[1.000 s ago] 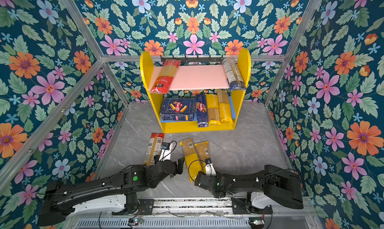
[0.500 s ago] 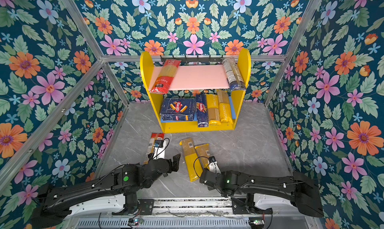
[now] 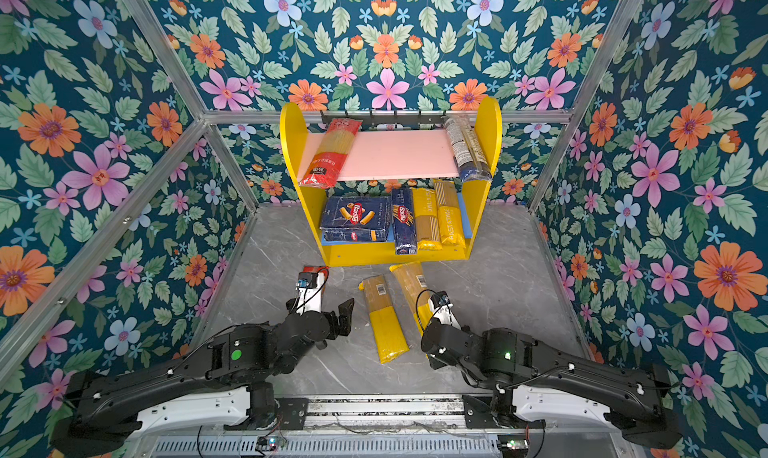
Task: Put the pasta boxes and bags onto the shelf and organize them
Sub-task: 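Grasp the yellow spaghetti bag with the right gripper and lift it, then carry the yellow bag with the right gripper up onto the pink top shelf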
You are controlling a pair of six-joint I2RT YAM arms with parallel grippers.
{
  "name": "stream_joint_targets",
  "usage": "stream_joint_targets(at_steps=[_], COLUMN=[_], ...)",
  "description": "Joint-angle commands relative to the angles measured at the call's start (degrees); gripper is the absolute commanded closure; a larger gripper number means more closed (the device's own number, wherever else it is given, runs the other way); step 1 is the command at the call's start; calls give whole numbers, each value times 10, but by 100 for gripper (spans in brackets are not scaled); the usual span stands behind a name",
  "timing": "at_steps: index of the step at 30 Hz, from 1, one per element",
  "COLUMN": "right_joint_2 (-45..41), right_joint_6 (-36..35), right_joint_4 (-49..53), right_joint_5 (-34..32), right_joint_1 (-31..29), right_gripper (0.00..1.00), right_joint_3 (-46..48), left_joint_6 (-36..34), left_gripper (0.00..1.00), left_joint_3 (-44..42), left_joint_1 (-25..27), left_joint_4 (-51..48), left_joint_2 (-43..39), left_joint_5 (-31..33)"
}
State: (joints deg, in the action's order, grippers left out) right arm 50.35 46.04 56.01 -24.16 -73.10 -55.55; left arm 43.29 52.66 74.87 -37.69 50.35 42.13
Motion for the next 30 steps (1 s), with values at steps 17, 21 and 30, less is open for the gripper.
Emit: stream_joint_targets(at_steps=[17,21,30], right_joint_2=[122,174,313], right_joint_6=[-293,-348,-421], right_joint_4=[-21,-38,-48], right_joint_5=[-169,-138,-18], right_joint_1=[13,87,254], right_gripper=[76,77,76], right_joint_3=[-352,-435,-645], left_joint_6=[-122,-187,-291], left_gripper=[0,0,0], left_joint_3=[89,136,235], left_joint_1=[-4,-53,-221], left_joint_4=[7,31,116], left_joint_2=[48,85,178], left_joint_5=[56,5,-179])
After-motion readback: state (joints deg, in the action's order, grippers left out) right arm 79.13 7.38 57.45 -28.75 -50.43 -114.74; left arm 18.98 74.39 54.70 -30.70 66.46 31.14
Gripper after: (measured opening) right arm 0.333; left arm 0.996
